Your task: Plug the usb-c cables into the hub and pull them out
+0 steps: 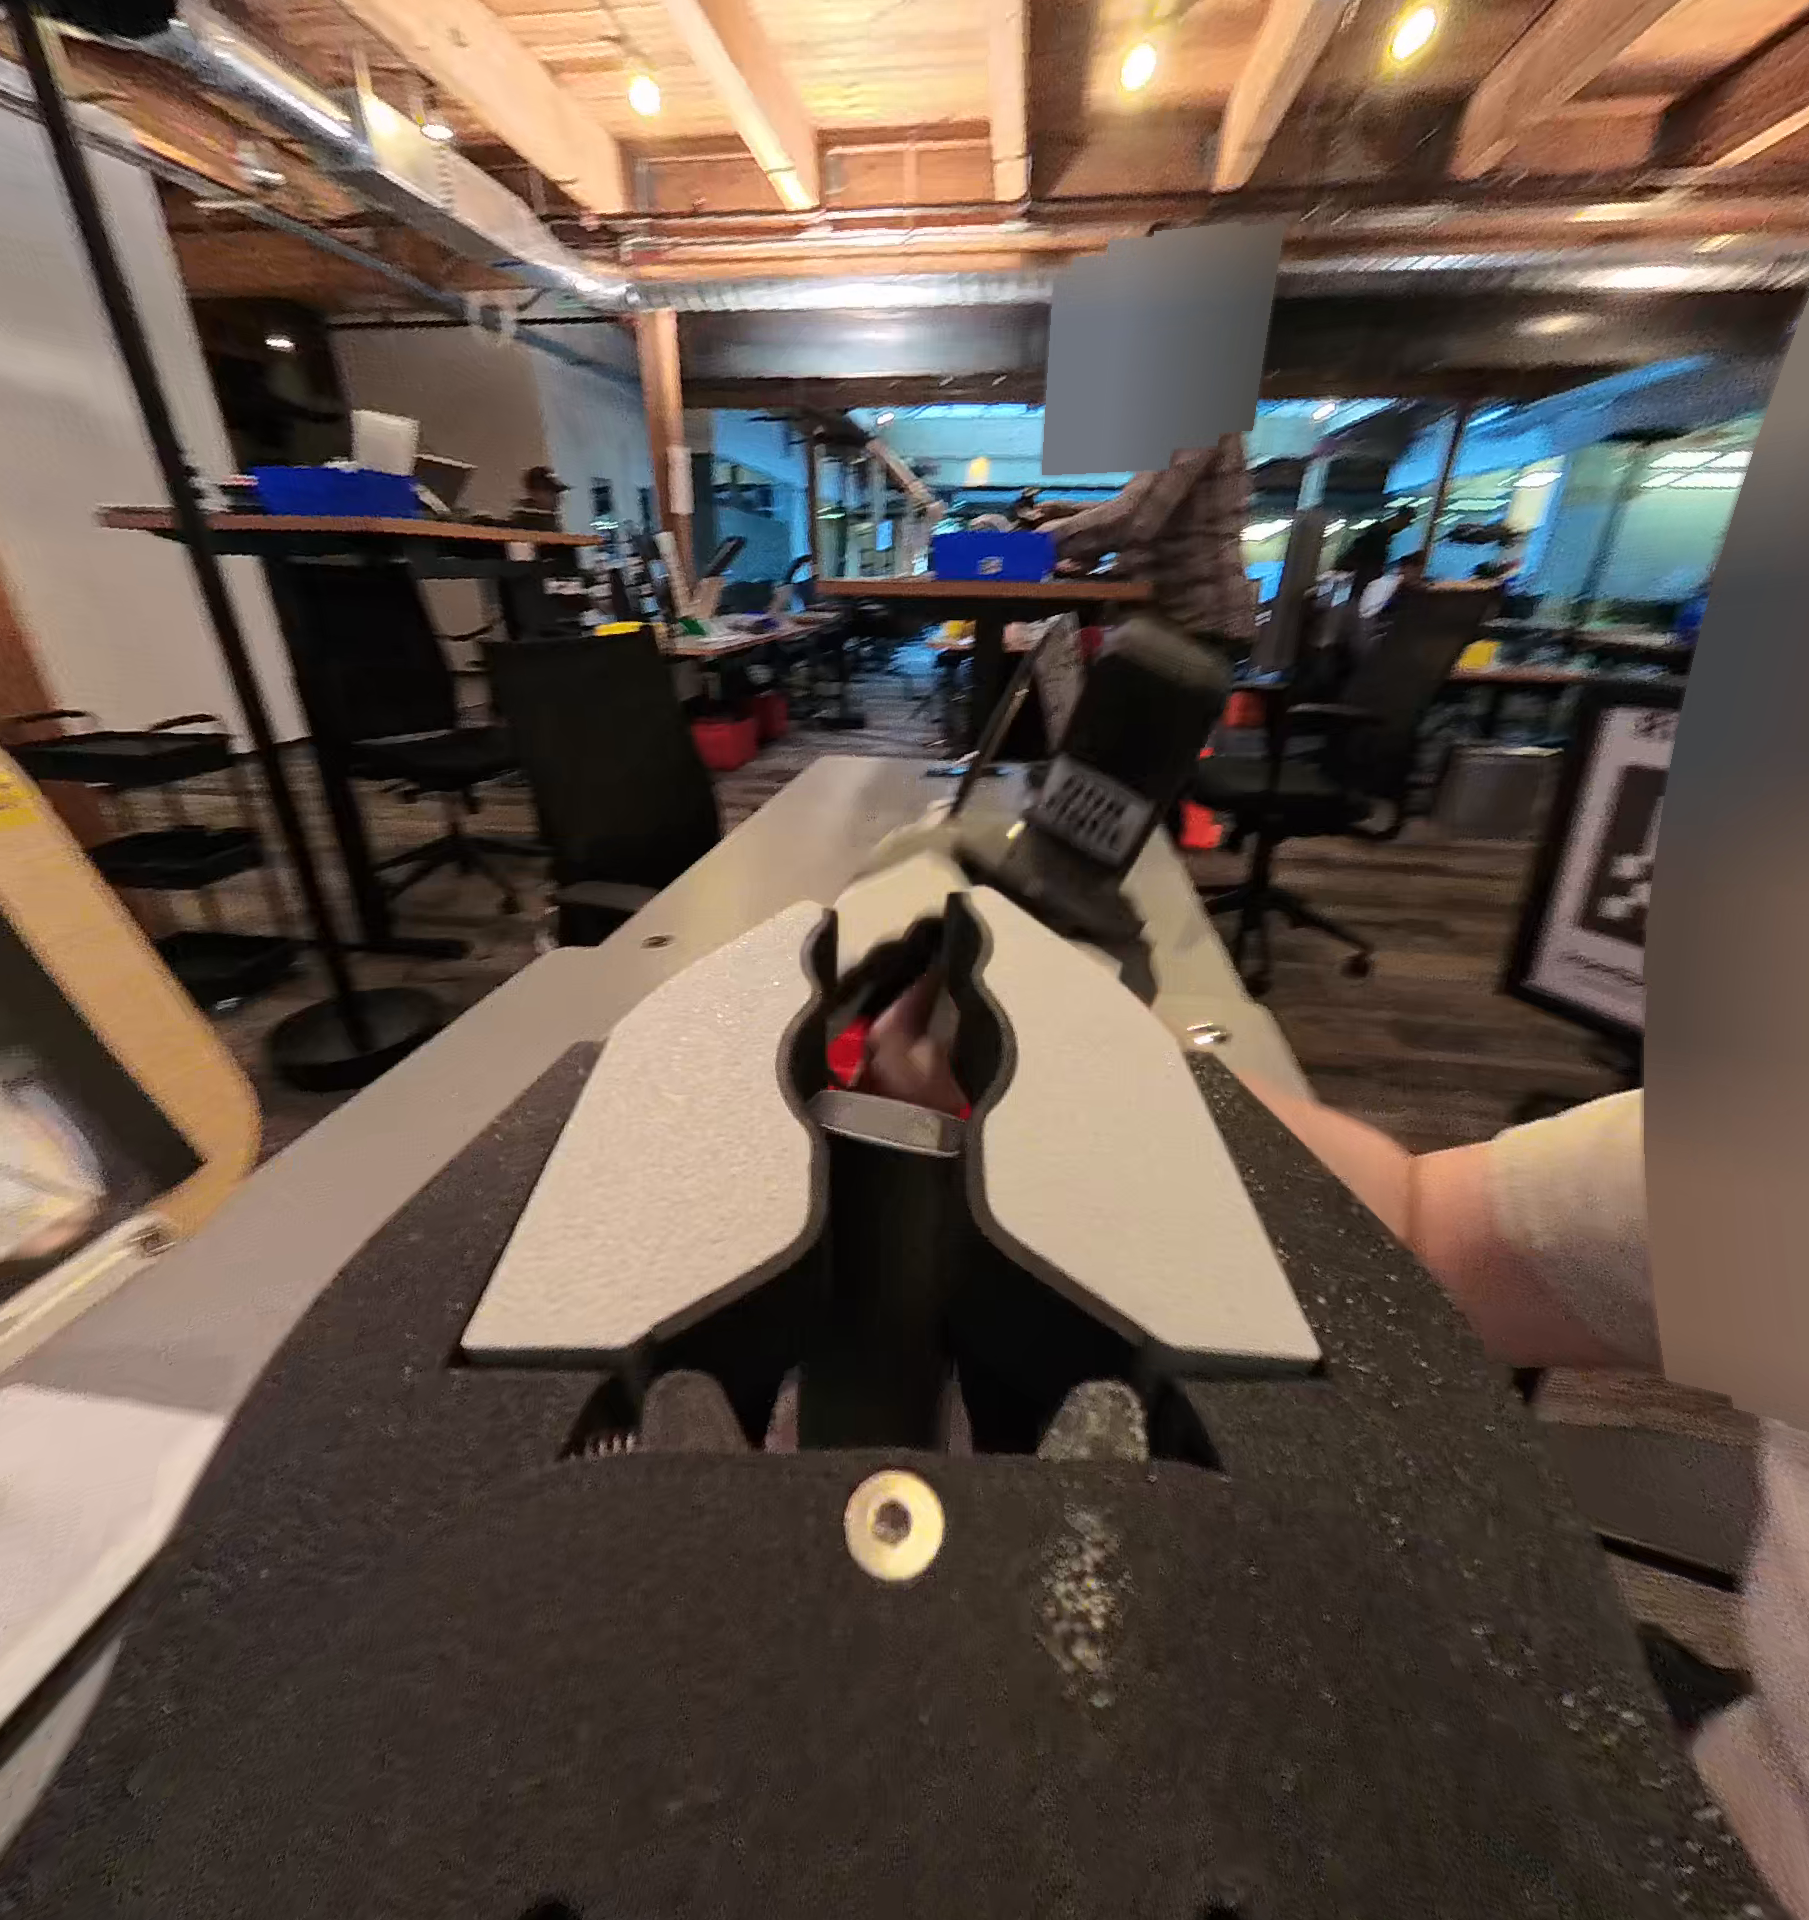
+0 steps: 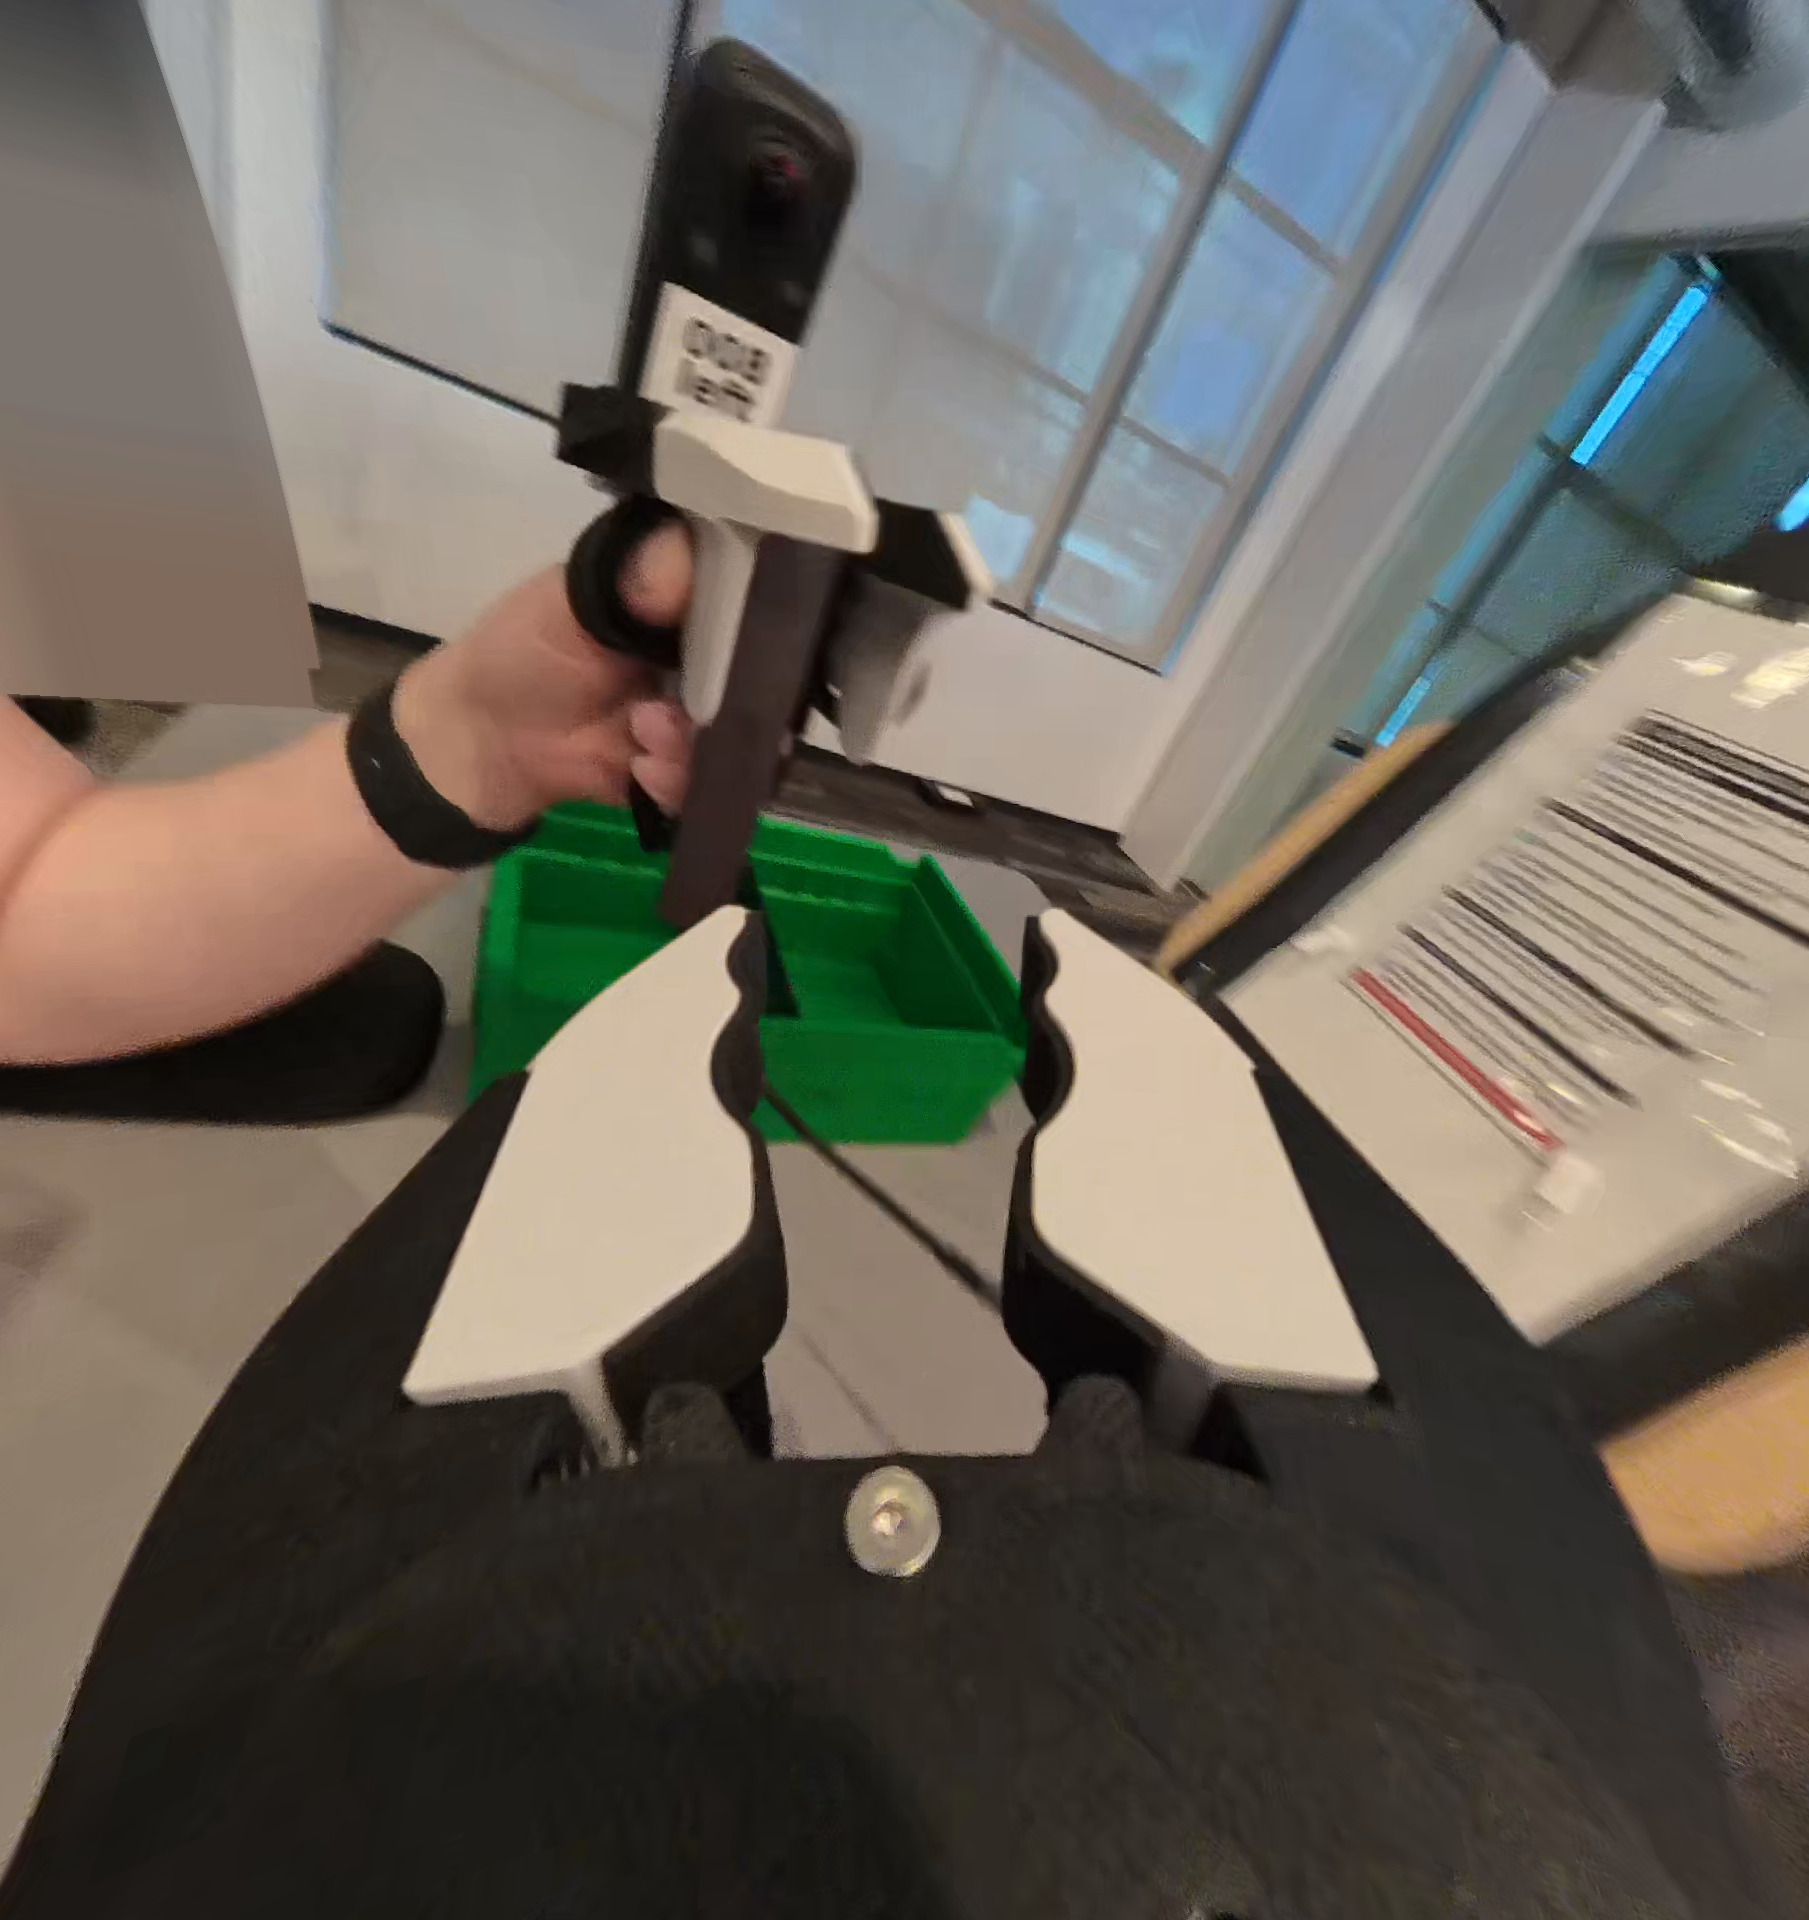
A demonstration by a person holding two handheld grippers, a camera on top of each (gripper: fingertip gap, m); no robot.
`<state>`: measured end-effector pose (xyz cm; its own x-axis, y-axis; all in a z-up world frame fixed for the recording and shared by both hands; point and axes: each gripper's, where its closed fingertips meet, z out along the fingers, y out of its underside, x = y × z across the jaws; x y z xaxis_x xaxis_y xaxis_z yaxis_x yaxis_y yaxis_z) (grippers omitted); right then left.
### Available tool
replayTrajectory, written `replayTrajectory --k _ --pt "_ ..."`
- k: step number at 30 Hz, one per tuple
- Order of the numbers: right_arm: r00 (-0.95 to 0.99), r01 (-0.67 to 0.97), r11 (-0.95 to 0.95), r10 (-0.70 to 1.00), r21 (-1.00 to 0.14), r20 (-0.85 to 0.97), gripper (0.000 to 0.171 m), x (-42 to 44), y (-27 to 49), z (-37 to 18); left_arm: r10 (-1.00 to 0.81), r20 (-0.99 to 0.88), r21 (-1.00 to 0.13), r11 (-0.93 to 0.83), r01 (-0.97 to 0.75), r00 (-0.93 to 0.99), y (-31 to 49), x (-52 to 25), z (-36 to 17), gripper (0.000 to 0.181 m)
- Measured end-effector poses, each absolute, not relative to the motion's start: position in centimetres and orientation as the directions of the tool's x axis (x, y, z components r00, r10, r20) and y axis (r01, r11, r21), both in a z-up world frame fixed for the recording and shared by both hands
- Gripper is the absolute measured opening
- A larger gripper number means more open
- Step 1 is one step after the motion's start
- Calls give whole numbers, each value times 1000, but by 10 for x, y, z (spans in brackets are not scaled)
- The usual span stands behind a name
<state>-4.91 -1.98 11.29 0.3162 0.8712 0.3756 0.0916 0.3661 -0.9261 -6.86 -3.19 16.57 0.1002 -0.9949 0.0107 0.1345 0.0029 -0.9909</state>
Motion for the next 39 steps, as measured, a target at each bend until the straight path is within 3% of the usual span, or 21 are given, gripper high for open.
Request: replayTrajectory --k 6,8,9,14,18,22,26,31,35,39 --pt "236 57 327 914 -943 331 48 -136 -36 76 -998 54 -990 -51 133 20 -44 -58 164 19" --pt "231 39 280 931 -959 281 40 -144 -36 72 -999 48 -993 -46 104 15 -45 -53 160 19" --pt "239 28 275 932 -961 273 28 -144 -35 71 -999 46 -995 -44 93 13 -46 -51 158 19" --pt "239 60 241 939 -969 249 25 -129 -25 70 -999 -20 -997 22 73 34 -45 -53 156 19" --pt "335 190 345 857 -919 391 24 -100 -7 77 -995 -45 -997 51 63 89 -37 -63 158 53" --pt "454 418 411 677 -810 579 24 -31 15 100 -979 -60 -998 64 14 194 -16 -79 152 61" --pt "520 652 252 538 -715 663 24 78 46 80 -977 -59 -998 64 20 204 -13 -87 154 57" --pt "540 753 61 511 -655 669 25 160 80 21 -959 -92 -995 80 -56 267 -3 -87 143 53" --pt "626 696 -106 573 -710 529 24 182 99 -23 -956 -109 -992 86 -94 273 -2 -83 138 52" --pt "573 793 -280 647 -541 504 24 199 102 -73 -952 -121 -987 85 -138 282 1 -78 129 49"
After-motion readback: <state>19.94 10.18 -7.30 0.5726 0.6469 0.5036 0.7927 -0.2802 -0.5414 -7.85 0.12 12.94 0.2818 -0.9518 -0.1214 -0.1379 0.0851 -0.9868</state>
